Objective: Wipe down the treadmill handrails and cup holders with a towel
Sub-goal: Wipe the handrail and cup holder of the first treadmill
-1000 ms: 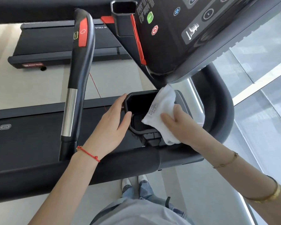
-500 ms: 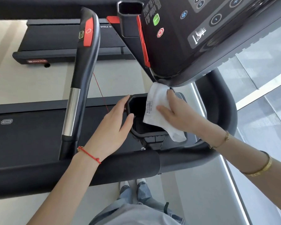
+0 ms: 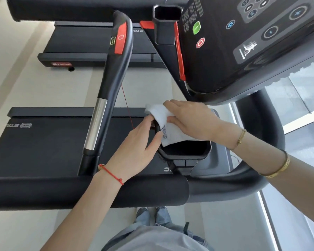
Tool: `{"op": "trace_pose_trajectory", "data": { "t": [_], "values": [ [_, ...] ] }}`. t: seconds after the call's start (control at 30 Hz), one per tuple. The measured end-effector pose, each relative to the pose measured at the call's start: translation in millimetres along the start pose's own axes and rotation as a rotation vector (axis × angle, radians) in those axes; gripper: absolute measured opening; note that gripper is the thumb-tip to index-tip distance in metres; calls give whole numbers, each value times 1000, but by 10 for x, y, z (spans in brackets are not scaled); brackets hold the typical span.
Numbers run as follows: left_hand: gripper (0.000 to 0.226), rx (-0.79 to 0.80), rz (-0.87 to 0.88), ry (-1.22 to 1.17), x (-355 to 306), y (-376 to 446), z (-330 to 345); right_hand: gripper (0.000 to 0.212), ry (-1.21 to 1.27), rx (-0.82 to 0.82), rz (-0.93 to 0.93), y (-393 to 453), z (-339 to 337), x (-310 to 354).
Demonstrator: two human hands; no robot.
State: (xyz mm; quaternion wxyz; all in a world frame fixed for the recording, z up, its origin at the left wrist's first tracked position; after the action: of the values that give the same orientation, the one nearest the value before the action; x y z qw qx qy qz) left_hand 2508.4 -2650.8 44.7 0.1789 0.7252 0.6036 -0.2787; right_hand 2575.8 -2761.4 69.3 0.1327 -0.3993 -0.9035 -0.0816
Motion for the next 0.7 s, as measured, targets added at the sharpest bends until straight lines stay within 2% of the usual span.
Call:
{"op": "trace_pose_trajectory", "data": {
  "t": [0.13, 0.23, 0.33, 0.5, 0.6, 0.7],
  "values": [
    [46, -1, -8, -22, 15, 1, -18, 45, -12, -51, 55, -113, -46, -62],
    [51, 6, -8, -37, 19, -3, -21, 39, 115, -88, 176, -309, -106, -191],
    [53, 9, 3, -49, 25, 2, 0, 43, 205, -98, 247, -377, -91, -253],
    [49, 6, -6, -46, 18, 3, -3, 41, 24, -94, 230, -161, -69, -175],
    [51, 4, 2, -45, 28, 3, 0, 40, 168, -147, 289, -265, -104, -251],
    [53, 7, 2, -51, 46, -6, 4, 39, 362, -176, 440, -454, -100, -333]
  ]
}}
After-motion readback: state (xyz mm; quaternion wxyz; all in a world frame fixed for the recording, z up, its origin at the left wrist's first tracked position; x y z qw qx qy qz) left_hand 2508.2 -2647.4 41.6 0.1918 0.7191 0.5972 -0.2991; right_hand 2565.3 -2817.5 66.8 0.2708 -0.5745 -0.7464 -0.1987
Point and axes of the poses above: each hand's wrist, its own y-axis towards the middle knuckle, its own z-axis out of the palm, x = y × z, the point moved 8 cm from there along y, towards the middle knuckle, and after that the axes turned 13 degrees about y, right-handed, at the moved point
